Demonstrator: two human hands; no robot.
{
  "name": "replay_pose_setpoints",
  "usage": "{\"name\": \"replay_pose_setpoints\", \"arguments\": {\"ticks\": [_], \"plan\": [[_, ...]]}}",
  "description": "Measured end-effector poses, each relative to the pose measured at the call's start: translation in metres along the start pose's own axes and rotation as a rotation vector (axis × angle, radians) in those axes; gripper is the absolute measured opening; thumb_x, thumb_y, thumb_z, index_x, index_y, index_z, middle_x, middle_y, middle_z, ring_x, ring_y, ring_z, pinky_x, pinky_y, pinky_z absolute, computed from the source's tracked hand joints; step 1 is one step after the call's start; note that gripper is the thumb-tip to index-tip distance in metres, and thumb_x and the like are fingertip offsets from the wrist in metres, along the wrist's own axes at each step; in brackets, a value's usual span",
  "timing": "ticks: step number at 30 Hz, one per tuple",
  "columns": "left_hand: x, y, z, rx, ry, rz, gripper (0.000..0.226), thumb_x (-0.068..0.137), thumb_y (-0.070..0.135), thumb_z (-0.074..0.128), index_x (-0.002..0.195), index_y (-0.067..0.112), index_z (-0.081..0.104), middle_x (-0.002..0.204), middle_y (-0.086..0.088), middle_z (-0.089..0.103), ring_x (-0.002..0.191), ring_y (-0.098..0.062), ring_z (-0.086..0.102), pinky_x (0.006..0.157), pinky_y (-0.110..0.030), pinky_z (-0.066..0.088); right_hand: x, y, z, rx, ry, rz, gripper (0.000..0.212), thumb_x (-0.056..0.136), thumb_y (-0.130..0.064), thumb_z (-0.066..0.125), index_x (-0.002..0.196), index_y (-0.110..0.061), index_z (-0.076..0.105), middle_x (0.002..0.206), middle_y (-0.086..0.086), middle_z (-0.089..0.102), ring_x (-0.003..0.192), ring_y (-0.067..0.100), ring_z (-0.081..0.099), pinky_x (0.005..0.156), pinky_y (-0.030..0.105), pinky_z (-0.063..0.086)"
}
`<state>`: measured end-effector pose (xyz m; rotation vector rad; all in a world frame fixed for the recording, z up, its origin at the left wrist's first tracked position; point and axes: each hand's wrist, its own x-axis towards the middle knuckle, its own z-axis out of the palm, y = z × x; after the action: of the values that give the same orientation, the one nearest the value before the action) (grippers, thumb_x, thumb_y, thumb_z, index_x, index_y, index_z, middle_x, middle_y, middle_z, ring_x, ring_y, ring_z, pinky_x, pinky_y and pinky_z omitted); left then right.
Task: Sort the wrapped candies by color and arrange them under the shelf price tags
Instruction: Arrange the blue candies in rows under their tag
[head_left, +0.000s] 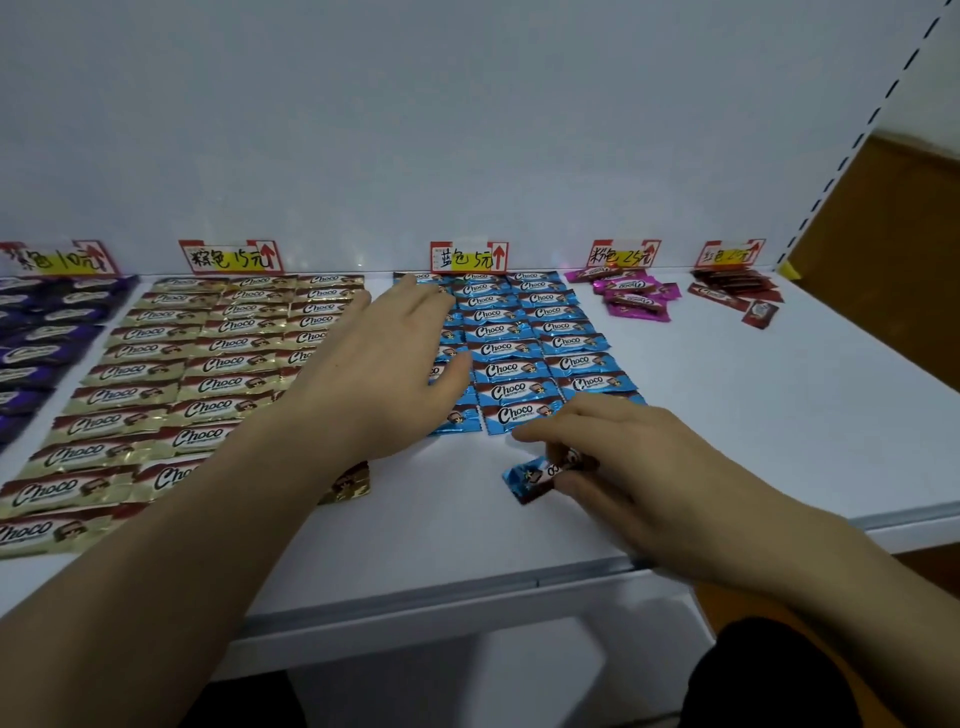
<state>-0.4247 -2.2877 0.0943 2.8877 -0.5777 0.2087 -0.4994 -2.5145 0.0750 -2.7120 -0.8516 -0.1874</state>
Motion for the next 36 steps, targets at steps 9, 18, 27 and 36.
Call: {"name": "replay_pose_setpoints", "arguments": {"ticks": [9, 18, 27, 36], "plan": [[-0.002, 0.002, 0.000, -0.089, 0.048, 0.025, 0.060, 0.101, 0.046, 0.045, 0.153, 0.020, 0.033, 0.156, 0.001, 0.038, 0.140, -0.018, 0.037, 0.116, -0.039, 0.030, 0.003, 0.008, -0.020, 0.166, -0.033, -0.021, 0.025, 0.093, -0.009, 0.055, 0.100, -0.030, 0.067, 0.108, -0.017, 0.066, 0.106, 0.005, 0.059, 0.075, 0.008, 0.046], [-0.001, 0.002, 0.001, -0.114, 0.077, 0.036, 0.057, 0.101, 0.044, 0.046, 0.152, 0.022, 0.033, 0.155, 0.003, 0.041, 0.137, -0.017, 0.040, 0.111, -0.036, 0.035, -0.003, 0.015, -0.013, 0.136, -0.018, -0.130, 0.014, 0.090, -0.036, 0.071, 0.100, -0.029, 0.076, 0.100, -0.018, 0.070, 0.096, 0.005, 0.063, 0.078, 0.032, 0.055], [0.001, -0.004, 0.007, -0.055, 0.042, 0.034, 0.056, 0.102, 0.044, 0.044, 0.151, 0.019, 0.036, 0.153, 0.000, 0.042, 0.137, -0.018, 0.041, 0.111, -0.036, 0.037, -0.003, 0.009, 0.022, 0.052, 0.294, 0.066, 0.021, 0.088, -0.038, 0.066, 0.098, -0.025, 0.078, 0.095, -0.013, 0.070, 0.090, 0.007, 0.063, 0.070, 0.027, 0.056], [0.002, -0.004, 0.010, -0.033, 0.003, 0.043, 0.056, 0.101, 0.047, 0.041, 0.150, 0.020, 0.036, 0.152, 0.001, 0.042, 0.134, -0.017, 0.043, 0.108, -0.035, 0.042, -0.004, 0.011, 0.026, 0.077, 0.287, 0.137, 0.015, 0.091, -0.031, 0.071, 0.103, -0.026, 0.076, 0.100, -0.014, 0.071, 0.095, 0.008, 0.064, 0.073, 0.019, 0.053]]}}
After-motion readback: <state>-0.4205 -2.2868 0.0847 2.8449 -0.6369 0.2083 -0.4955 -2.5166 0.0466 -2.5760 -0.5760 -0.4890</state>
